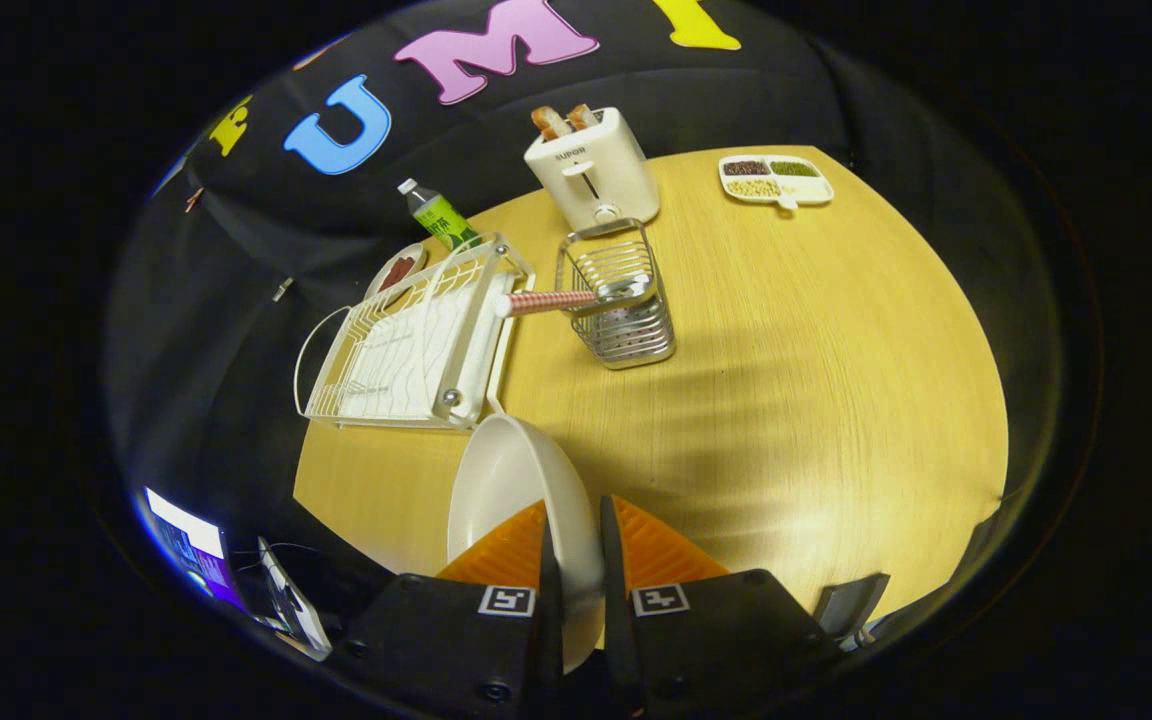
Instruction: Take the plate from the dish rack, then take the spoon from the basket and place it into the plate.
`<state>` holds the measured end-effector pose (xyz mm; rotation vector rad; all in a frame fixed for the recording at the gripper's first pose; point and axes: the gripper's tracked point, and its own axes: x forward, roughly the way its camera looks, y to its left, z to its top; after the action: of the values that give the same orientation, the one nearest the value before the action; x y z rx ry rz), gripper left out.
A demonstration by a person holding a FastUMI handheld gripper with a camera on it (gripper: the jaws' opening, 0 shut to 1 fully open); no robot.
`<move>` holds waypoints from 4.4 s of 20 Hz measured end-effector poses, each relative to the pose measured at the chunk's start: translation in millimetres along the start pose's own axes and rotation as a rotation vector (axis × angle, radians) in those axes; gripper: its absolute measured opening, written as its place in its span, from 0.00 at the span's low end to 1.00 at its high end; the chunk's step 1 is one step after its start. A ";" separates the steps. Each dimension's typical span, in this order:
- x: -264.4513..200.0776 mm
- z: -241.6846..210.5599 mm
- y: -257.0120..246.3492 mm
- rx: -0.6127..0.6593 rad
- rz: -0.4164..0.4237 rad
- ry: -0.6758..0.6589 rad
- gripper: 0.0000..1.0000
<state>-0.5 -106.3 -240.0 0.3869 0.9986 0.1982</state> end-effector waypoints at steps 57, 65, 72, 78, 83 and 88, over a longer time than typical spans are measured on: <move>66.8 156.0 59.7 -0.842 0.101 -0.459 0.38; 42.9 195.0 34.3 -0.808 0.005 -0.516 0.15; -2.3 224.7 44.5 -0.702 0.029 -0.590 0.15; -74.8 240.7 62.7 -0.650 0.044 -0.659 0.15; -114.5 206.3 95.2 -0.593 0.087 -0.642 0.15; -106.3 140.7 122.8 -0.605 0.091 -0.571 0.15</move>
<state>63.9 -61.4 -39.9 -0.0726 0.3260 0.4298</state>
